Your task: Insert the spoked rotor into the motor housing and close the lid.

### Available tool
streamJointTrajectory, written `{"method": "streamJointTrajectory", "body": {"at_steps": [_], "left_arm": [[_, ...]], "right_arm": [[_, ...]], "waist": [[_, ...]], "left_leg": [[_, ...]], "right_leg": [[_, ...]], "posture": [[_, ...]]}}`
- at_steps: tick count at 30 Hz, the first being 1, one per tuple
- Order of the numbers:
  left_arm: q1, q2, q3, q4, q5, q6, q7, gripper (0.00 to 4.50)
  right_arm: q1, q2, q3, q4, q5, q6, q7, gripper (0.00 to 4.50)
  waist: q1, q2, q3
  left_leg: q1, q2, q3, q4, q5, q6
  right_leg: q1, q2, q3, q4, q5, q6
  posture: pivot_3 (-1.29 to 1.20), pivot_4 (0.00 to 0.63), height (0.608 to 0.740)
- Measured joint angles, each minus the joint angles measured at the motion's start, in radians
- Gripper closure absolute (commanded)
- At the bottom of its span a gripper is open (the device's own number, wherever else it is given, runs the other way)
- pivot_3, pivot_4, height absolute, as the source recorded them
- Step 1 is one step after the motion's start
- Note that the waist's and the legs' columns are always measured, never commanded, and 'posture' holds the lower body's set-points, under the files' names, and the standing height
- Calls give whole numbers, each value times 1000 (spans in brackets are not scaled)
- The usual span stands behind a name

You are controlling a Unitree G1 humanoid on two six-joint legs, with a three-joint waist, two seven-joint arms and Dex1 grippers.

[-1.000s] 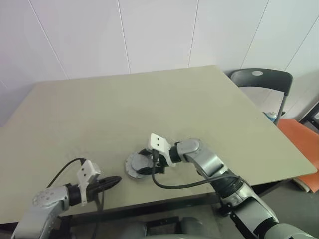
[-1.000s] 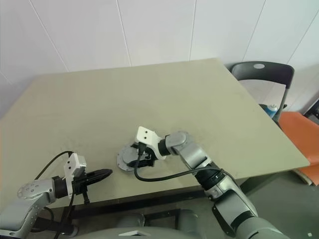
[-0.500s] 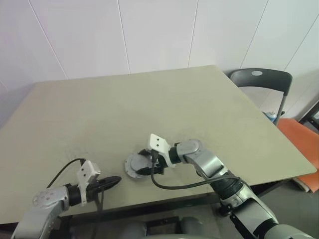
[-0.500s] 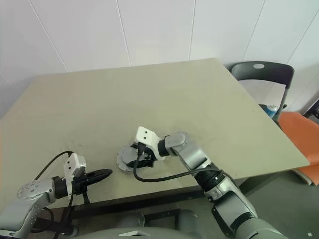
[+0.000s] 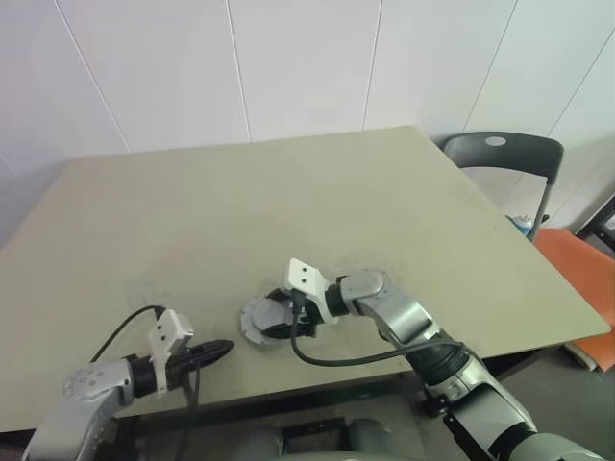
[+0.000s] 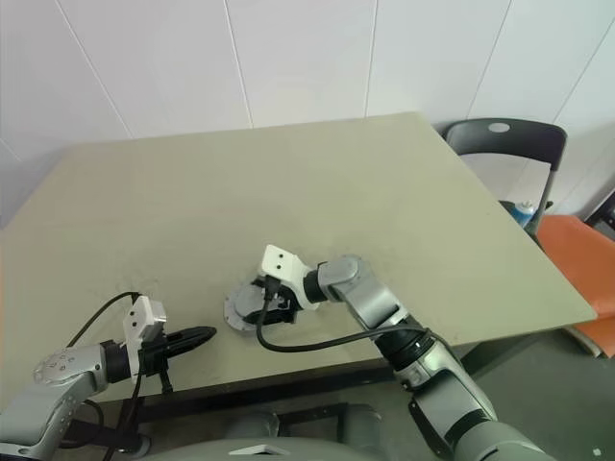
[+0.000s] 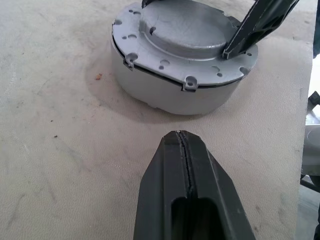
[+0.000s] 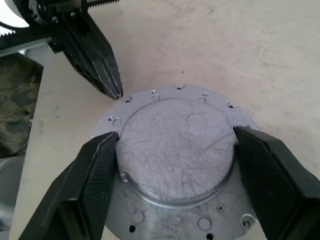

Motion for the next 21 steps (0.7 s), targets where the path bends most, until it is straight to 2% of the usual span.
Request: {"method": "streamJointTrajectory", "body": {"at_steps": [21], "left_arm": [[-8, 0, 0, 12, 0, -1, 0, 4500]], "right_arm": [[-23, -9, 18, 42, -22, -98, 23, 1234]], "waist": [[0, 0, 0]], "left_leg": [[0, 0, 0, 0, 0, 0]], "right_leg": [[0, 0, 0, 0, 0, 0]], "posture": [[0, 0, 740]]}}
